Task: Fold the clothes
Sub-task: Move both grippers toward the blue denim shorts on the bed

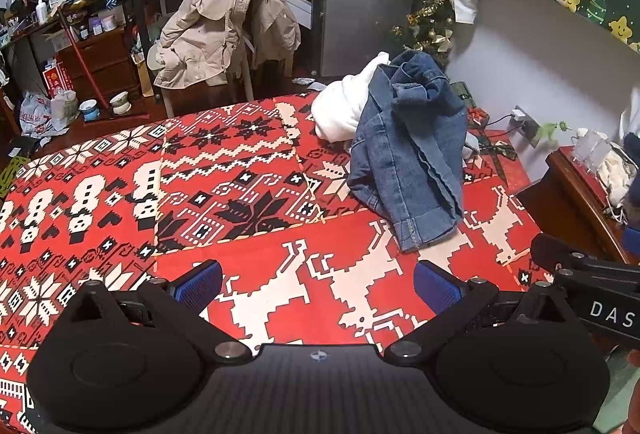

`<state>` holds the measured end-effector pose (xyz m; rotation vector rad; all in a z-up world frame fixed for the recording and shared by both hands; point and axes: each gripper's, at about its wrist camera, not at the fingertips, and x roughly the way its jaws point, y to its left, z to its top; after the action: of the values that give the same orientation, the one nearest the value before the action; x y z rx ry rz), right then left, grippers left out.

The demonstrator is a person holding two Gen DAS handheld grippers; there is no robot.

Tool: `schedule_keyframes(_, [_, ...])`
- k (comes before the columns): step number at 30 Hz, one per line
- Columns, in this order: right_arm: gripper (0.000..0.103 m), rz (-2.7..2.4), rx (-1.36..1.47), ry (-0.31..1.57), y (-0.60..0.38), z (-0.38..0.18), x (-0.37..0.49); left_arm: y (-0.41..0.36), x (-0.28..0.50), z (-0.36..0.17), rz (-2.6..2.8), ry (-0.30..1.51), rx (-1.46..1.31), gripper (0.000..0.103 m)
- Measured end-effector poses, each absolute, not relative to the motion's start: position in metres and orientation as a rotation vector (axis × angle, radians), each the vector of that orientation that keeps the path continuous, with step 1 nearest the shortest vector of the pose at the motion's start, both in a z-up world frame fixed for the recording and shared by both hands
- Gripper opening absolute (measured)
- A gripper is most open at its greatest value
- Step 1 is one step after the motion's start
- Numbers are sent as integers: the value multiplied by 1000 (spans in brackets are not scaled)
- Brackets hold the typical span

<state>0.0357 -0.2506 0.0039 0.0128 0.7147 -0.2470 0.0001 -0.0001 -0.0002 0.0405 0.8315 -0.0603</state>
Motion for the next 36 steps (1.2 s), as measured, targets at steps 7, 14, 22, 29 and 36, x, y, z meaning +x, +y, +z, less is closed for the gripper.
schedule_keyframes(7, [102,-264,5,708,-254,0,35,-1,3,-4,-86,837,33,103])
schedule_keyframes(14, [102,-283,21,698,-262,-3,35,-8,1,-7,-80,826,72,103])
schedule_keyframes(22, [102,-289,26,703,-269,-10,38,-11,3,-11,-77,785,60,102])
schedule_keyframes(29, [102,-282,27,702,-274,-22,42,-17,14,-24,-92,795,71,102])
schedule_keyframes(36, [102,-340,58,697,-293,-38,55,-28,31,-39,-236,811,85,102])
